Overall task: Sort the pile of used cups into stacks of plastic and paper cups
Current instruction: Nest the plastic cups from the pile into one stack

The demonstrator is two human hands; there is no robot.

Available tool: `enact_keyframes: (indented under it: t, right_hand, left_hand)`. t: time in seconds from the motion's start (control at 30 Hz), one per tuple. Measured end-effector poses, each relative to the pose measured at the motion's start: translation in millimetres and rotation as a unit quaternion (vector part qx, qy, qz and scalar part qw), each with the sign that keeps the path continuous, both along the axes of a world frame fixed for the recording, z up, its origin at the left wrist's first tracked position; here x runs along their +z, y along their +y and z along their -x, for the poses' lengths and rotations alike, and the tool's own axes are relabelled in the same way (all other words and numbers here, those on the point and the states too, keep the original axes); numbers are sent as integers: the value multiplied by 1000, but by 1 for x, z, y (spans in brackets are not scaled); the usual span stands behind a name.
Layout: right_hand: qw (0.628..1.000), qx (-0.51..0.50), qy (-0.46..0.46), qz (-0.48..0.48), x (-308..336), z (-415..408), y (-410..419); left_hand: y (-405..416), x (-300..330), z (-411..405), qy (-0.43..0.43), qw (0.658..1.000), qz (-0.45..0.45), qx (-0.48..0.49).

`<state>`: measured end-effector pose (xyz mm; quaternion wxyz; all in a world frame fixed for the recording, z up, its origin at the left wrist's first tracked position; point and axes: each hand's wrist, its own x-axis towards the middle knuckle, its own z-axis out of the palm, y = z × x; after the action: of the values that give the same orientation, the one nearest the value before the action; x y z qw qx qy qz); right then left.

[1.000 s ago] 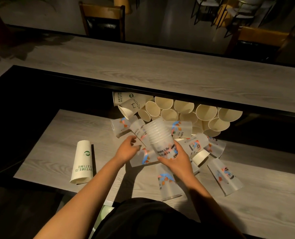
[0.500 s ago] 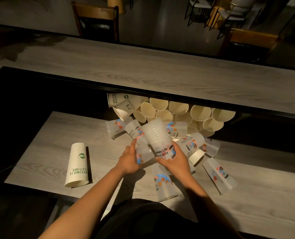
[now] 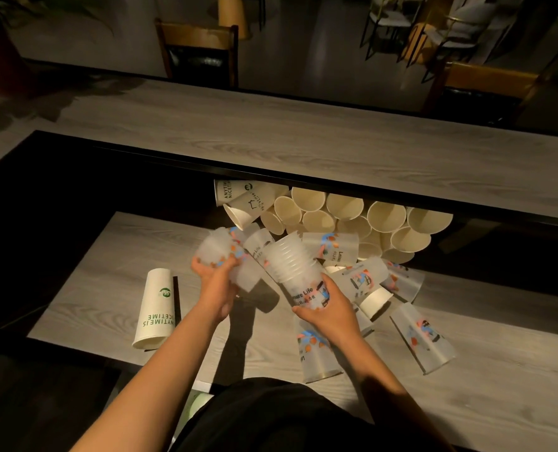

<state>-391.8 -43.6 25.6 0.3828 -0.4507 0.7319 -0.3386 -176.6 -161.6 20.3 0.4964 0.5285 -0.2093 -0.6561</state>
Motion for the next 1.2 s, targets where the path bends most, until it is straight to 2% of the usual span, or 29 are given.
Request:
enact_keyframes:
  t: [0.1,0.17,0.2,0.43,0.67,0.87,0.97,1.1,1.2]
  right_hand:
    - [999,24,31,-4,-1,0,3]
    - [998,42,51,-16,-4,1,5]
    - [996,51,63,-19,-5,1,5]
    - [992,76,98,-20,-9,0,6]
    - [998,33,57,-17,-6,0,1]
    - [999,15,19,-25,-7,1,-2]
    - [1000,5,-14,-24,-5,2,-4]
    - [1000,-2,-27,-6,-1,4,-9]
    - [999,-8,-32,0,-1,7,-10]
  left_hand:
    - [-7,15,2,148,975,-87,141]
    - [-9,19,4,180,958,-111,196]
    - [-8,20,6,180,959,-110,192]
    - [0,15,24,44,999,-22,19]
    - [6,17,28,45,993,20,-104]
    - [-2,18,29,-29,991,16,-133]
    - [-18,11,30,-93,991,-17,-93]
    - [-50,-8,19,-215,974,-76,-9]
    - [-70,-22,6,-247,960,-129,-25]
